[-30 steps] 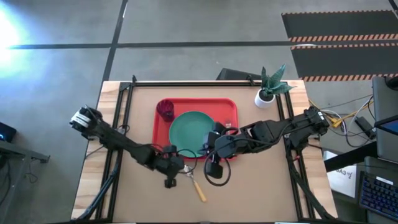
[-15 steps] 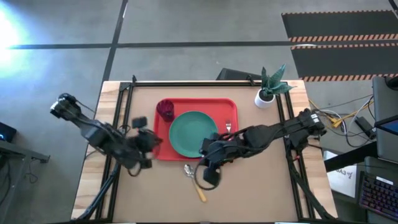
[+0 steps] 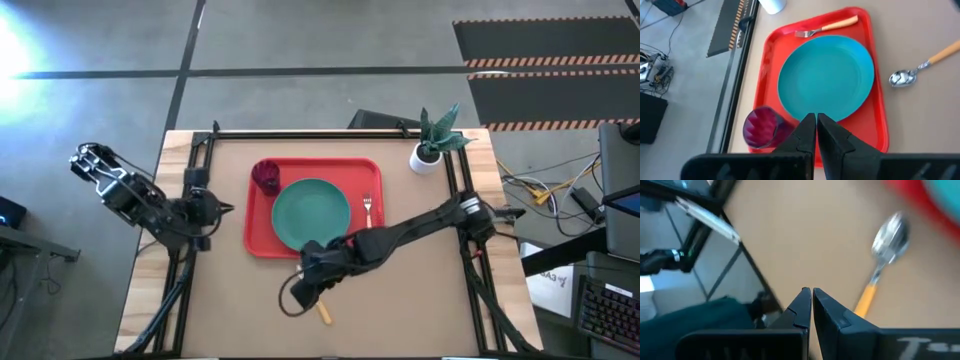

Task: Pick and place plate/cup/fork/spoon on tray
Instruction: Put the orange spoon to the left side of the orange fork on the orange tray

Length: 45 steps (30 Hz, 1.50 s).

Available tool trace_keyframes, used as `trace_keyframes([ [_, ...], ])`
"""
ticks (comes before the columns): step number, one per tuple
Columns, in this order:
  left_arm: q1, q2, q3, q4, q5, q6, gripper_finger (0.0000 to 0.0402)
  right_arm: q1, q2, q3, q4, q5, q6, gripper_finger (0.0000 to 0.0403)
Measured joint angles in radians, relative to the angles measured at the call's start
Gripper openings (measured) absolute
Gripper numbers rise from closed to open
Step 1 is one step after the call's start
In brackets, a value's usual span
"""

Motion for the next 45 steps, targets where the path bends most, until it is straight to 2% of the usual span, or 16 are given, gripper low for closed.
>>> trace_keyframes([
  [5,0.0,-0.002,0.0,-0.021,0.008,0.033,0.0,0.032,0.096,0.043,-0.008,-0.107,0.123,0.0011],
  [9,0.0,0.0,0.0,-0.021,0.015,0.07,0.0,0.05,0.156,0.086,-0.018,-0.163,0.167,0.0034],
  [17,0.0,0.0,-0.001,-0.021,0.015,0.073,0.0,0.059,0.183,0.111,-0.124,-0.152,0.197,0.0129],
  [21,0.0,0.001,-0.001,-0.021,0.016,0.072,0.0,0.059,0.183,0.105,-0.22,-0.104,0.24,0.0158],
  [31,0.0,0.001,-0.001,-0.019,0.015,0.071,0.0,0.059,0.194,0.093,-0.223,-0.019,0.272,0.0164],
  [39,0.0,0.001,-0.001,-0.018,-0.001,0.07,0.0,0.073,0.303,0.102,-0.05,-0.08,0.279,0.0164],
  [45,0.0,0.001,-0.001,-0.018,-0.001,0.071,0.0,0.073,0.329,0.129,-0.068,-0.108,0.277,0.0164],
])
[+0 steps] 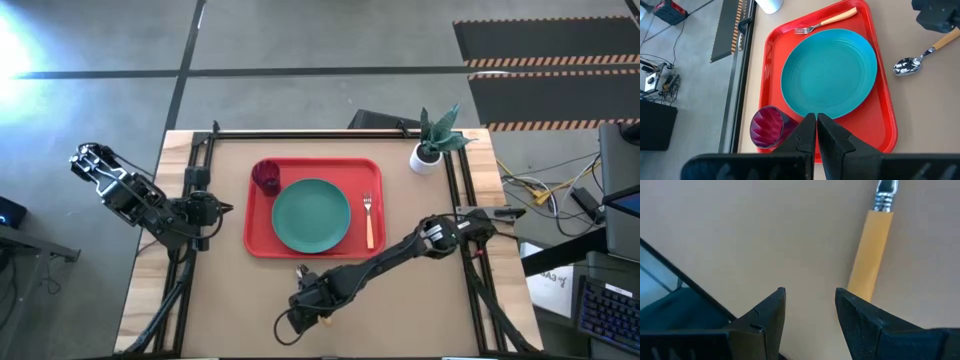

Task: Pick and place plate/cup/fork/spoon on tray
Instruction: Put the orange spoon to the left side of the orange fork on the orange tray

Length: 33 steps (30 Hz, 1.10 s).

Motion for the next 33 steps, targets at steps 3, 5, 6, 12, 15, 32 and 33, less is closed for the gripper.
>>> trace_keyframes([
  [3,0.0,0.0,0.0,0.0,0.0,0.0,0.0,0.0,-0.007,0.001,-0.026,0.006,-0.002,0.0164],
  [5,0.0,0.0,0.0,0.0,0.0,0.0,0.0,0.0,-0.015,0.002,-0.051,0.008,-0.008,0.0164],
  [6,0.0,0.0,0.0,0.0,0.0,0.0,0.0,0.0,-0.016,0.002,-0.071,0.008,-0.009,0.0164],
  [12,0.0,0.0,0.0,0.0,-0.001,0.0,0.0,0.0,-0.016,0.001,-0.121,0.009,-0.016,0.0164],
  [15,0.0,0.0,0.0,0.0,-0.002,0.0,0.0,0.0,-0.016,-0.007,-0.12,0.018,-0.016,0.0164],
  [32,0.0,0.002,0.0,0.007,-0.006,-0.001,0.0,-0.013,0.027,-0.027,0.014,0.037,-0.009,0.0164],
  [33,0.0,0.002,0.0,0.007,-0.006,-0.001,0.0,-0.013,0.029,-0.027,0.014,0.037,-0.012,0.0164],
])
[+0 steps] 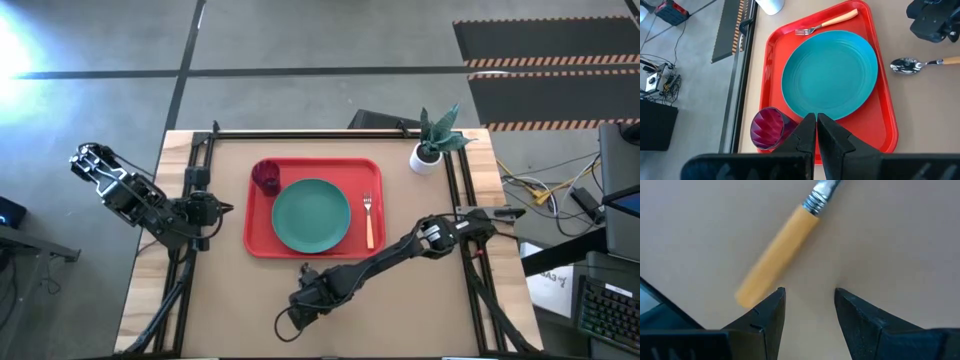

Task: Pick and place plate/cup/fork/spoon on tray
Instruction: Put the orange spoon to the left side of the orange fork on the orange tray

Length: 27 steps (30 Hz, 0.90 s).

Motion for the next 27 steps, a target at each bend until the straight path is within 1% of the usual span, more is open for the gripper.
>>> trace_keyframes([
  [10,0.0,0.0,0.0,0.001,-0.001,0.0,0.0,-0.004,0.005,-0.001,0.005,0.002,0.004,0.0164],
  [14,0.0,0.0,0.0,-0.009,0.009,0.001,0.0,-0.01,0.002,0.019,0.014,0.013,-0.024,0.0164],
  [18,0.0,0.0,-0.008,-0.017,0.087,-0.002,0.0,-0.018,0.001,0.081,0.017,0.087,-0.082,0.0164],
  [21,0.0,0.0,-0.05,-0.016,0.132,-0.011,0.0,-0.025,-0.002,0.152,0.008,0.122,-0.16,0.016],
  [24,0.0,0.0,-0.114,-0.016,0.153,-0.06,0.0,-0.035,-0.004,0.22,-0.019,0.124,-0.249,0.0132],
  [27,0.0,0.0,-0.202,0.008,0.203,-0.126,0.0,-0.048,-0.004,0.296,-0.086,0.13,-0.355,0.0074],
])
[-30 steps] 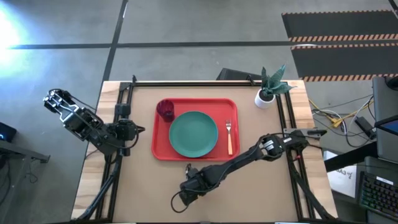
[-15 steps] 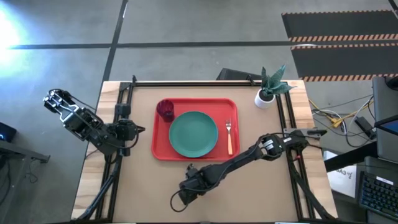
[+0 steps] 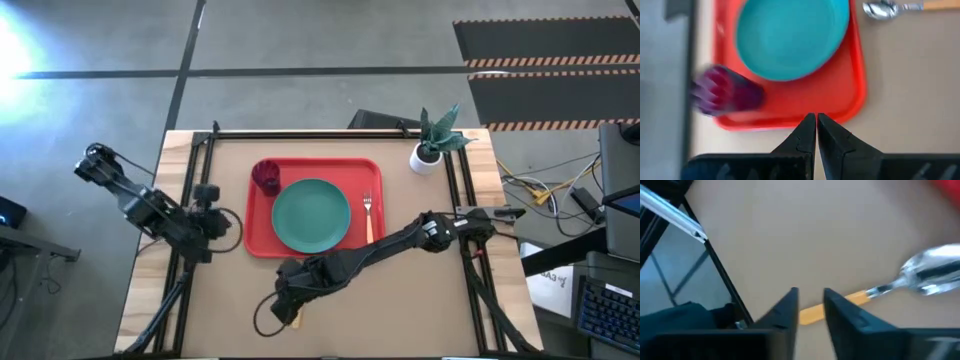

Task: Pick and place plate/cup/fork/spoon on tray
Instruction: Put the orange spoon to the left side of the orange fork on the orange tray

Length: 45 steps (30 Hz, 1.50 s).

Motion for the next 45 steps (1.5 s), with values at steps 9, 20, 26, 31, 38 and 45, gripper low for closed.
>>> trace_keyframes([
  [9,0.0,0.037,-0.322,0.423,0.142,-0.171,0.0,-0.024,-0.139,-0.01,-0.224,0.163,-0.206,0.0009],
  [20,0.002,0.324,-0.374,0.947,0.164,-0.104,0.0,-0.012,-0.374,-0.005,-0.296,0.524,-0.393,0.0008],
  [26,0.009,0.402,-0.357,1.031,0.201,-0.099,0.0,-0.009,-0.474,-0.004,-0.293,0.654,-0.52,0.0008],
  [31,0.009,0.466,-0.341,1.116,0.2,-0.221,0.0,-0.009,-0.519,-0.004,-0.28,0.682,-0.663,0.0008],
  [38,0.007,0.636,-0.258,1.152,0.21,-0.295,0.0,-0.012,-0.526,-0.004,-0.28,0.682,-0.797,0.0008],
  [45,0.007,0.722,-0.202,1.142,0.28,-0.321,0.0,-0.017,-0.531,-0.004,-0.28,0.681,-0.85,0.0008],
])
